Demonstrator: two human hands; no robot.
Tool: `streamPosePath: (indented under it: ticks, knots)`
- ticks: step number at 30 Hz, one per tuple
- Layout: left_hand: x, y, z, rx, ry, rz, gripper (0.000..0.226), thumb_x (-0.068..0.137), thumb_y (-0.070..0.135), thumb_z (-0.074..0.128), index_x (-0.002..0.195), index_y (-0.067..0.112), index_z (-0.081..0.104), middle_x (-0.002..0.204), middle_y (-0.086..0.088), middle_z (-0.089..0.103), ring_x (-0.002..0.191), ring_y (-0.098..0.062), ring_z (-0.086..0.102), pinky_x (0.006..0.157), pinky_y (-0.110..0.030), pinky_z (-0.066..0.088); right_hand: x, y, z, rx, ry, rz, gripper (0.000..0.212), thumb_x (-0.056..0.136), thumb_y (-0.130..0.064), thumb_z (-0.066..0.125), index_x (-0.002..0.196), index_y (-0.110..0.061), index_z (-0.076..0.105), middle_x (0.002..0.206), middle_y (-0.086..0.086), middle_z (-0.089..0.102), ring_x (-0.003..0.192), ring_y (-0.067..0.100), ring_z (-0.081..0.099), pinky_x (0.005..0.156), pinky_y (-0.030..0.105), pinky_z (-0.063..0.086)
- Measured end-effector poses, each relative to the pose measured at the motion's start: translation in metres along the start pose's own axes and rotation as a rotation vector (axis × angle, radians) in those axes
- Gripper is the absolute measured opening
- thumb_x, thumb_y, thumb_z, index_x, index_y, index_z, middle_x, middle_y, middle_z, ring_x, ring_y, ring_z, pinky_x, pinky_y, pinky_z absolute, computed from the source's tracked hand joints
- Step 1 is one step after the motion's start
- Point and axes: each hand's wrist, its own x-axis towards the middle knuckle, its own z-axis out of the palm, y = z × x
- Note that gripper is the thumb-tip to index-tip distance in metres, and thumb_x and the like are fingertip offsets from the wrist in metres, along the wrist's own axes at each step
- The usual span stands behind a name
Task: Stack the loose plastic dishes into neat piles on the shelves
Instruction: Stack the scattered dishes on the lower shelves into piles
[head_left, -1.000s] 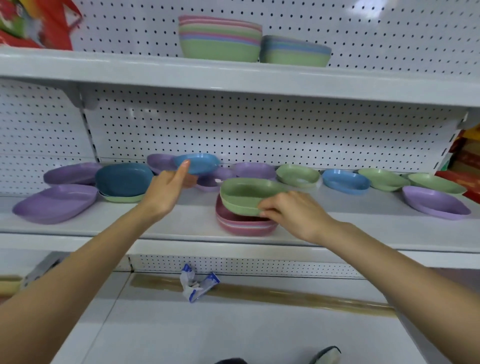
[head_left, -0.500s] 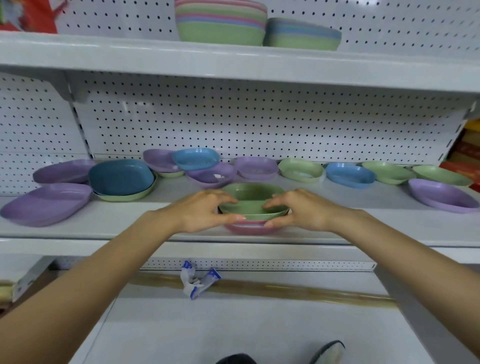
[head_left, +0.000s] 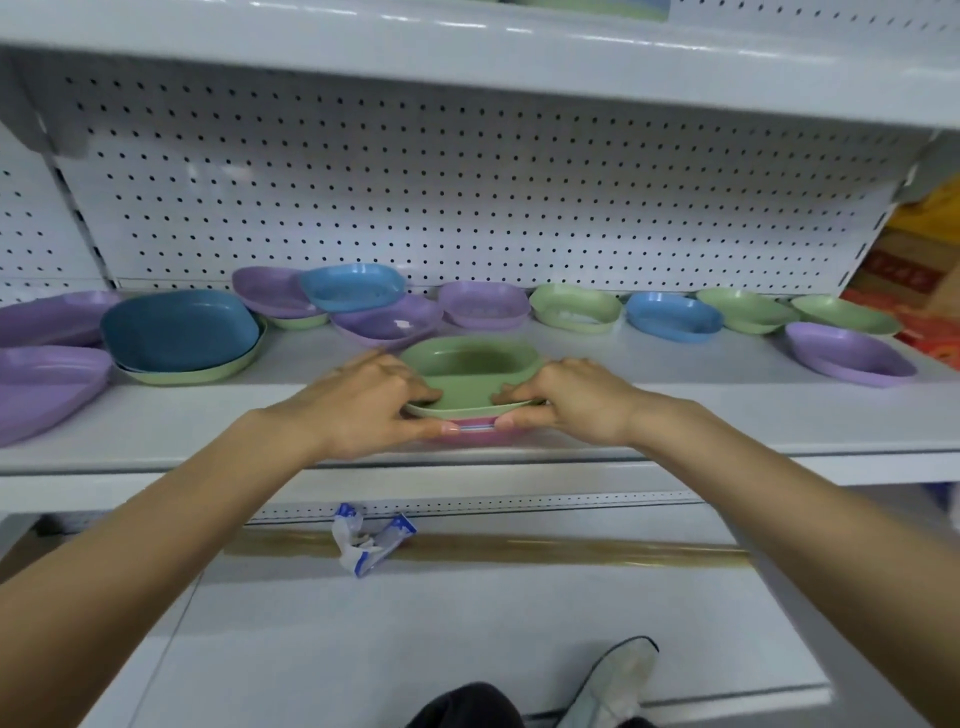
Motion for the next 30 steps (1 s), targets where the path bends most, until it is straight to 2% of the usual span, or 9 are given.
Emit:
streamPosePath:
  ticks: [4,9,14,16,19,21,23,25,30]
  knots:
    - [-0.019,-0.029,-0.002,-0.048,-0.019,-0.014,0.114,0.051,0.096,0.0,0.126,0.032,0.057,0.132,0.014,0.056,0.126,-0.009,0.044,0.109,-0.029,0.024,0.02,-0.025,0.005,-0.005,0.049,-0.047,0.049,0.089,-0.056,0.047,0.124,-0.025,0.061,0.128,0.004,0.061,0.119,0.029,0.051,0.095,0.033,0.039]
    - [-0.048,-0.073,-0.005,-0.13,-0.126,-0.134,0.121,0.043,0.101,0.009,0.135,0.033,0.047,0.135,0.028,0.039,0.13,0.007,0.023,0.106,-0.012,0.011,0.055,-0.07,0.014,0.02,0.104,-0.126,0.047,0.09,-0.056,0.044,0.104,-0.017,0.068,0.102,0.007,0.068,0.099,0.028,0.057,0.077,0.032,0.037]
    - [-0.047,-0.073,-0.011,-0.168,-0.195,-0.215,0.102,0.06,0.091,0.03,0.137,0.026,0.046,0.145,0.014,0.04,0.14,-0.007,0.022,0.109,-0.018,0.013,0.062,-0.068,0.012,0.057,0.127,-0.123,0.042,0.087,-0.057,0.051,0.105,-0.024,0.069,0.105,0.001,0.069,0.099,0.025,0.059,0.087,0.035,0.046]
    - [-0.046,-0.064,-0.015,-0.114,-0.214,-0.223,0.077,0.078,0.074,0.039,0.137,0.024,0.047,0.145,0.012,0.041,0.14,-0.01,0.025,0.11,-0.02,0.015,0.061,-0.063,0.014,0.279,0.105,-0.16,0.033,0.086,-0.049,0.059,0.102,-0.023,0.071,0.101,-0.001,0.072,0.094,0.019,0.063,0.089,0.037,0.049]
    - [-0.048,-0.054,-0.017,-0.183,-0.162,-0.243,0.095,0.062,0.093,0.018,0.119,0.032,0.063,0.128,0.01,0.059,0.127,-0.016,0.04,0.107,-0.027,0.029,0.055,-0.054,0.007,0.84,0.176,-0.162,0.026,0.084,-0.022,0.068,0.106,-0.008,0.071,0.105,0.0,0.071,0.087,0.003,0.062,0.086,0.013,0.048]
    - [-0.044,-0.046,-0.024,-0.291,-0.083,-0.273,0.1,0.058,0.096,0.013,0.107,0.028,0.068,0.113,0.005,0.064,0.112,-0.015,0.05,0.098,-0.031,0.039,0.047,-0.035,-0.001,0.947,0.292,-0.084,0.027,0.085,-0.016,0.068,0.109,-0.006,0.068,0.106,0.0,0.068,0.088,0.002,0.06,0.079,0.002,0.044]
    - [-0.027,-0.035,-0.033,-0.402,0.017,-0.306,0.075,0.077,0.079,0.024,0.116,0.028,0.063,0.124,0.005,0.059,0.113,-0.013,0.05,0.098,-0.029,0.036,0.04,-0.004,-0.007,0.899,0.358,-0.019,0.025,0.086,-0.014,0.066,0.109,-0.004,0.068,0.111,0.007,0.068,0.093,0.006,0.059,0.076,0.002,0.043]
    - [-0.003,-0.026,-0.036,-0.498,0.066,-0.297,0.053,0.09,0.059,0.03,0.132,0.032,0.05,0.139,0.006,0.046,0.127,-0.014,0.04,0.103,-0.025,0.026,0.03,0.03,-0.007,0.772,0.37,0.045,0.023,0.086,-0.012,0.065,0.107,-0.002,0.069,0.112,0.011,0.068,0.098,0.014,0.061,0.079,0.006,0.043]
    - [0.069,0.0,-0.021,-0.49,-0.027,-0.267,0.055,0.094,0.056,0.026,0.142,0.031,0.036,0.152,0.008,0.03,0.14,-0.018,0.026,0.111,-0.027,0.017,0.009,0.102,0.01,0.619,0.361,0.263,0.024,0.084,-0.02,0.067,0.107,-0.013,0.07,0.11,0.002,0.068,0.109,0.02,0.061,0.099,0.031,0.044]
